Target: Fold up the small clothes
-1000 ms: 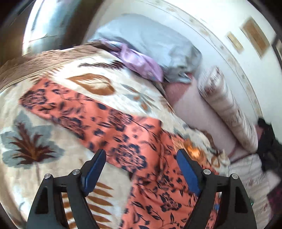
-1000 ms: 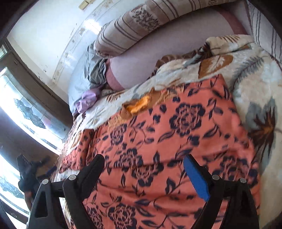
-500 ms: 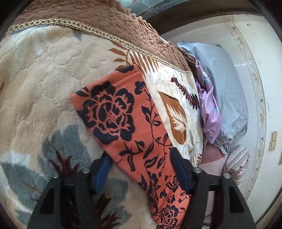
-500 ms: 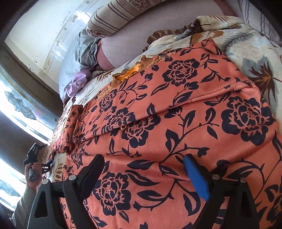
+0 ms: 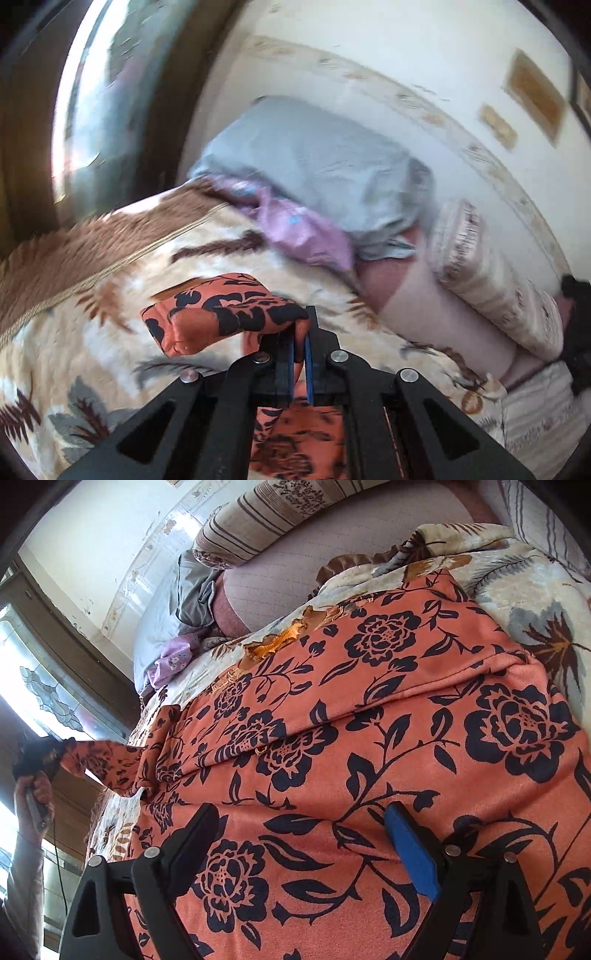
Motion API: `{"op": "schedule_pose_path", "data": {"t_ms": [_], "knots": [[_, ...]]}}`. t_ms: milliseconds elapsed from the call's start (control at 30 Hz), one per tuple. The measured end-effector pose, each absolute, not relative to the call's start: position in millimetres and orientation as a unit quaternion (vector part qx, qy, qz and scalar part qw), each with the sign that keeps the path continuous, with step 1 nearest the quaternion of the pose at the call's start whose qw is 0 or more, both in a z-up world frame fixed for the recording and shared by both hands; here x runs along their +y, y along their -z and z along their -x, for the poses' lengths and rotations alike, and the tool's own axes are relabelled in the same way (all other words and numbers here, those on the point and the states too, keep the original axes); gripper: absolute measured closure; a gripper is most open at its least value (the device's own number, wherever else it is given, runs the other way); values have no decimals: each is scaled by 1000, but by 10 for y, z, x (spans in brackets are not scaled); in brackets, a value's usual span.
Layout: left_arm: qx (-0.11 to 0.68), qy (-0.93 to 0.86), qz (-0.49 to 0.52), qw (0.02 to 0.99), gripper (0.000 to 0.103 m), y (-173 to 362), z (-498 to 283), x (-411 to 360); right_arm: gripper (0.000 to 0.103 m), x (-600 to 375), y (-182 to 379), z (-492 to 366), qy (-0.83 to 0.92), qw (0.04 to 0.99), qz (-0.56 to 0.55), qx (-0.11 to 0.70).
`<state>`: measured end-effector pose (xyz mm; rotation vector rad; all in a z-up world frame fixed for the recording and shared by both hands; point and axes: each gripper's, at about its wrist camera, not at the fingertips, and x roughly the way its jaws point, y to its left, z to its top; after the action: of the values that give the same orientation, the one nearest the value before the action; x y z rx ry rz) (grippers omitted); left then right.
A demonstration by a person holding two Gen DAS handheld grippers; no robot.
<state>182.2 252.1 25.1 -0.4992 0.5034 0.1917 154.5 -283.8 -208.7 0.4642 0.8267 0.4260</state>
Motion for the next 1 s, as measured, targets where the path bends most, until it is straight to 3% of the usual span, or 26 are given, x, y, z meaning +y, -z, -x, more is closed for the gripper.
{"op": "schedule_pose_path", "data": {"t_ms": [167,333,367,400,433,467,567,800,1000], "knots": [[232,51,132,962,98,-741,-2116,938,10,-2911,2094,-1531,-213,863,-248,385],[291,147,79,942,95,-247,-2401,-382,10,-2993,2061,-1513,-215,853,-281,383],[312,158,58,935,86,-44,-2453,-619,10,-3034,2051,-1497,-215,849,-294,382],[350,170,28,921,53,219,-2539,-828,10,-3084,2044,-1480,-214,845,-308,382],[395,177,6,901,32,477,-2570,-993,10,-3146,2035,-1461,-212,839,-323,383],[436,181,-6,881,32,740,-2579,-1064,10,-3208,2016,-1436,-210,835,-335,382],[490,145,18,860,36,1191,-2439,-768,10,-3432,1898,-1377,-200,836,-357,366],[429,25,85,899,34,1046,-1972,622,9,-3770,1538,-1933,-170,850,-363,341],[444,-74,187,873,33,1419,-1753,1652,11,-3844,1741,-2802,-81,835,-324,437]]}}
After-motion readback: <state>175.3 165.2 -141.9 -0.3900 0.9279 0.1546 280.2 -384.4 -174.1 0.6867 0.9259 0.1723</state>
